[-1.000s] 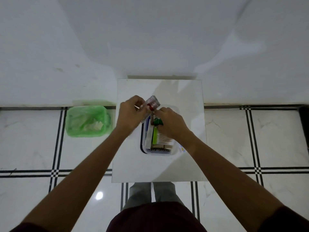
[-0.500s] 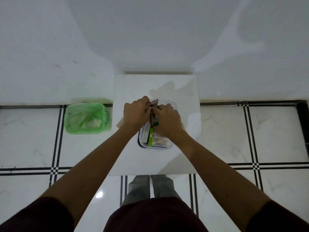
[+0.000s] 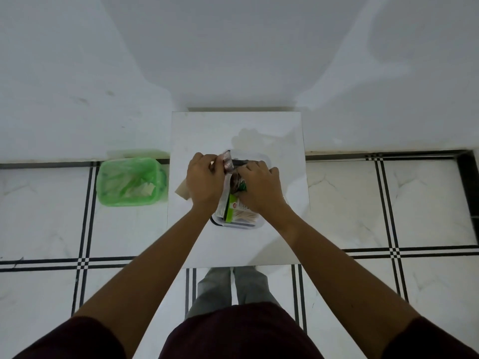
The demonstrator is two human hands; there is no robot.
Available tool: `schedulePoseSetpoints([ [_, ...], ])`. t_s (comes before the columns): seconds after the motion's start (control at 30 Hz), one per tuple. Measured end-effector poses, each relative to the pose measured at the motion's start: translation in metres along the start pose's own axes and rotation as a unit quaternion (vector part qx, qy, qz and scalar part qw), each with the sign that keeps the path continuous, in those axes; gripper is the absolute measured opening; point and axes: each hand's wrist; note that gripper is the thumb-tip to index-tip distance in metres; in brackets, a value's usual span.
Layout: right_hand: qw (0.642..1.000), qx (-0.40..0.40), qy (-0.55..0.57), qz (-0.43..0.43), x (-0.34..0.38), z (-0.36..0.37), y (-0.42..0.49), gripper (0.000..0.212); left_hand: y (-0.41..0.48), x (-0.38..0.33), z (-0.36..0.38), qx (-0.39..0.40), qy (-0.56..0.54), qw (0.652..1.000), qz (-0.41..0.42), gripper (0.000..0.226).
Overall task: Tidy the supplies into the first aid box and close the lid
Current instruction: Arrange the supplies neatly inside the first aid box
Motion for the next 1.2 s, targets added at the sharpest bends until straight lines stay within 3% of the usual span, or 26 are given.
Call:
schedulePoseSetpoints([
  [0.3, 0.999, -0.044, -0.004, 0.01, -0.002, 0.002, -0.005, 0.031, -0.018, -0.004, 0.0, -0.061, -0.005, 0.998, 0.0, 0.02],
  [0.43, 0.998, -0.065, 0.007, 0.015, -0.003, 0.007, -0.004, 0.029, -0.017, 0.001, 0.01, -0.045, 0.029, 0.998, 0.024, 0.019],
  [0.53, 0.997, -0.071, 0.001, 0.013, -0.003, 0.009, -0.004, 0.028, -0.023, 0.005, 0.015, -0.059, 0.053, 0.997, 0.006, 0.015],
  [0.63, 0.997, -0.08, 0.007, 0.011, -0.005, 0.009, -0.004, 0.029, -0.028, 0.005, 0.018, -0.026, 0.107, 0.994, -0.019, 0.012],
  [0.8, 0.997, -0.056, 0.047, 0.004, -0.005, 0.004, -0.005, 0.047, -0.024, 0.019, 0.012, 0.028, -0.023, 0.999, -0.022, 0.027],
  [0.93, 0.995, -0.071, 0.067, 0.007, -0.008, 0.005, -0.007, 0.04, -0.021, 0.025, -0.001, 0.044, -0.01, 0.995, 0.088, 0.034],
  [1.07, 0.99, -0.077, 0.114, 0.003, -0.016, 0.004, -0.007, 0.043, -0.019, 0.029, -0.015, 0.144, 0.151, 0.953, 0.221, 0.034],
  [1.2, 0.983, -0.061, 0.171, 0.003, -0.017, -0.003, -0.007, 0.053, -0.001, 0.018, -0.022, 0.266, 0.312, 0.883, 0.229, 0.036],
])
Point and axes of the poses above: each hand's wrist, its own y-axis towards the middle knuckle, its own z-axis out of the palm, x = y × z, and after that the axes turned 4 degrees about x, right-handed
